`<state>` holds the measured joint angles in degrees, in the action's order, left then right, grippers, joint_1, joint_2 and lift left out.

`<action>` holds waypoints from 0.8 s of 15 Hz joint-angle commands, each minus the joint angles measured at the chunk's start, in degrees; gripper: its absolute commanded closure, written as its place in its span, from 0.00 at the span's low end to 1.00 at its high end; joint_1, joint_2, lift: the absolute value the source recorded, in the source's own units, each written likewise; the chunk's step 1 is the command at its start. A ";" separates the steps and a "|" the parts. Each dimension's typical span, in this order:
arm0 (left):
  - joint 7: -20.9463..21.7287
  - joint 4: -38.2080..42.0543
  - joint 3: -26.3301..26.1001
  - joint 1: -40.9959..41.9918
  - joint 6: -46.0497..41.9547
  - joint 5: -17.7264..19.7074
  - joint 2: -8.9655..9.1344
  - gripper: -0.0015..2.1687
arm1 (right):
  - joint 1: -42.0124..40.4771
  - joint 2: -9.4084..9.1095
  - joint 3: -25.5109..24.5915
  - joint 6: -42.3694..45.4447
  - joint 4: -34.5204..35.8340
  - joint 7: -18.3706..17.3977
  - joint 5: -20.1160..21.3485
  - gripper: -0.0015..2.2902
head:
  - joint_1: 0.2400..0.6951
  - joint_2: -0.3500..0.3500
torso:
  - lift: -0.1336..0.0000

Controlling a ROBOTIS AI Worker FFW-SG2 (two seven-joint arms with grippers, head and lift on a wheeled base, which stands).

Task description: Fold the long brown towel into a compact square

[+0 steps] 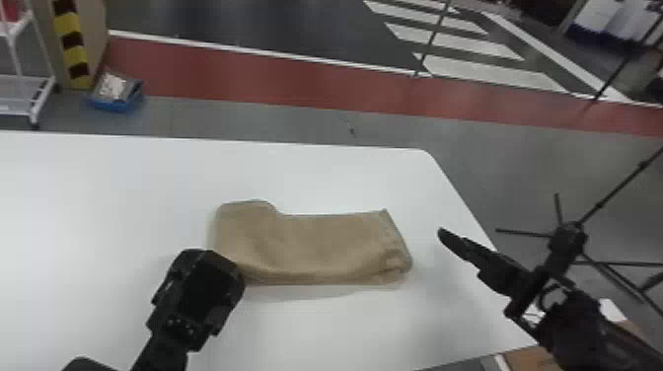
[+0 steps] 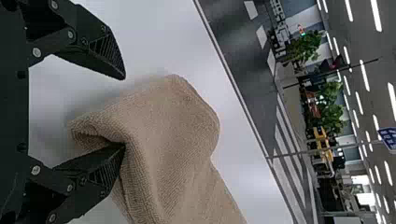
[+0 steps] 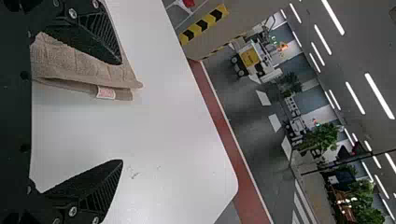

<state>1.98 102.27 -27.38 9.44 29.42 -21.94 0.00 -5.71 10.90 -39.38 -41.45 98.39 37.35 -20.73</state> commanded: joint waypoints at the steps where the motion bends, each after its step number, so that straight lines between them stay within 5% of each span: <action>1: 1.19 -0.41 0.05 0.05 0.08 -0.12 0.00 0.31 | 0.00 0.09 -0.08 0.00 0.04 0.00 -0.02 0.06 | 1.00 0.00 | 0.08; 6: -1.01 0.47 0.93 1.63 -1.15 0.84 -0.09 0.92 | 0.87 0.09 1.15 -0.18 0.04 -0.09 0.34 0.06 | 1.00 0.00 | 0.08; 8: -0.83 1.53 1.72 2.78 -1.15 2.43 -0.09 0.93 | 0.96 0.09 1.50 -0.18 0.04 -0.09 0.34 0.06 | 1.00 0.00 | 0.08; 12: -0.22 4.51 5.23 4.88 1.13 15.52 -0.09 0.93 | 1.23 0.35 3.79 -0.88 0.04 0.00 1.04 0.06 | 1.00 0.00 | 0.08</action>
<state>1.82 105.85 -23.15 13.62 29.41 -10.04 -0.12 -4.48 11.16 -36.69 -41.92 98.45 37.28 -20.04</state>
